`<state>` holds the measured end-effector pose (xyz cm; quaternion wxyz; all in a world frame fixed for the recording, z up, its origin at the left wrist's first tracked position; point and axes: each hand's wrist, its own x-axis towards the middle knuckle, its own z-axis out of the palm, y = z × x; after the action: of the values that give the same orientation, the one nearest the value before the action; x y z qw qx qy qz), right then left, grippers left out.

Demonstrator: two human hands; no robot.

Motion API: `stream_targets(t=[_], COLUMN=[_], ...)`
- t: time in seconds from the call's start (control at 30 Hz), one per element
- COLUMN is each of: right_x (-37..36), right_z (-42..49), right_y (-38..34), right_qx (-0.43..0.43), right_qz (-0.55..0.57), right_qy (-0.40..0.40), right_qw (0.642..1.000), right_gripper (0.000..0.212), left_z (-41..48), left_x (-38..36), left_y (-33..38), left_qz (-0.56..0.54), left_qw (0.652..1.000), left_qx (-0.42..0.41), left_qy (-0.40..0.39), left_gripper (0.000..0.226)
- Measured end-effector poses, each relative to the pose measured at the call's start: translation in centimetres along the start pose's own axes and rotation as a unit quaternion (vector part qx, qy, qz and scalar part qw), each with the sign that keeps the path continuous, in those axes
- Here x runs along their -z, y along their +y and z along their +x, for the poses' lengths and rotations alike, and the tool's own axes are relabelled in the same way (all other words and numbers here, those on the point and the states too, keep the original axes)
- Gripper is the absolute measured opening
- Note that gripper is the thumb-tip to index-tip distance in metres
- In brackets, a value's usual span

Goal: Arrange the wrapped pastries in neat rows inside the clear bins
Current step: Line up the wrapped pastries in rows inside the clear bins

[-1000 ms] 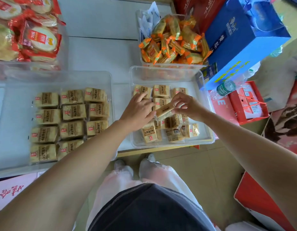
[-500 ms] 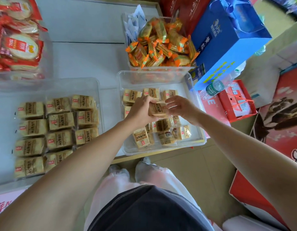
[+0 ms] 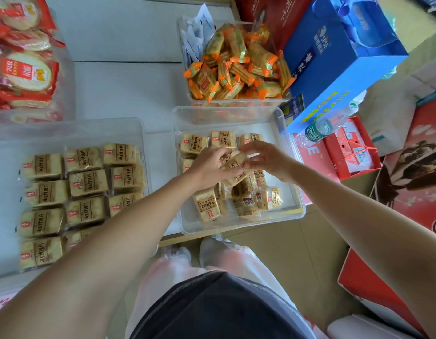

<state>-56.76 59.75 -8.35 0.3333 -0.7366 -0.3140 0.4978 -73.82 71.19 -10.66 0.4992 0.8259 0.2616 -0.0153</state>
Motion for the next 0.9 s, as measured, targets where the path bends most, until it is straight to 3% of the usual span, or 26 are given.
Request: stream_targets(t=[0.13, 0.23, 0.3, 0.37, 0.43, 0.53, 0.7, 0.77, 0.9], right_x=[0.2, 0.4, 0.6, 0.1, -1.0, -2.2, -0.4, 0.2, 0.0], right_z=[0.4, 1.1, 1.3, 1.3, 1.0, 1.0, 1.1, 1.2, 1.1], right_y=[-1.0, -0.7, 0.3, 1.5, 2.3, 2.9, 2.1, 1.2, -0.5], right_qx=[0.022, 0.024, 0.002, -0.072, -0.125, -0.124, -0.088, -0.067, -0.053], right_qz=[-0.004, -0.017, -0.143, -0.262, -0.327, -0.373, -0.269, -0.188, -0.096], right_qy=[-0.023, 0.033, 0.087, 0.076, 0.03, 0.027, 0.113, 0.133, 0.098], right_qw=[0.999, 0.999, 0.986, 0.959, 0.936, 0.919, 0.952, 0.971, 0.989], right_gripper=[0.04, 0.031, 0.023, 0.035, 0.05, 0.049, 0.02, 0.021, 0.024], left_z=[0.7, 1.1, 1.2, 1.1, 1.1, 1.0, 0.7, 0.8, 1.1], left_x=[0.2, 0.5, 0.6, 0.6, 0.3, -0.1, -0.2, -0.3, -0.8], left_y=[0.9, 1.0, 0.7, 0.3, 0.0, -0.3, -0.8, -0.7, 0.3], left_qz=[-0.052, -0.101, -0.08, -0.079, -0.099, -0.113, -0.146, -0.153, -0.148], left_qw=[0.998, 0.991, 0.988, 0.983, 0.978, 0.974, 0.969, 0.968, 0.975], left_qx=[0.031, 0.085, 0.123, 0.158, 0.173, 0.183, 0.177, 0.175, 0.147], left_qy=[-0.029, 0.005, 0.04, 0.053, 0.062, 0.073, 0.09, 0.096, 0.076], left_gripper=[0.045, 0.042, 0.044, 0.047, 0.048, 0.053, 0.055, 0.054, 0.051])
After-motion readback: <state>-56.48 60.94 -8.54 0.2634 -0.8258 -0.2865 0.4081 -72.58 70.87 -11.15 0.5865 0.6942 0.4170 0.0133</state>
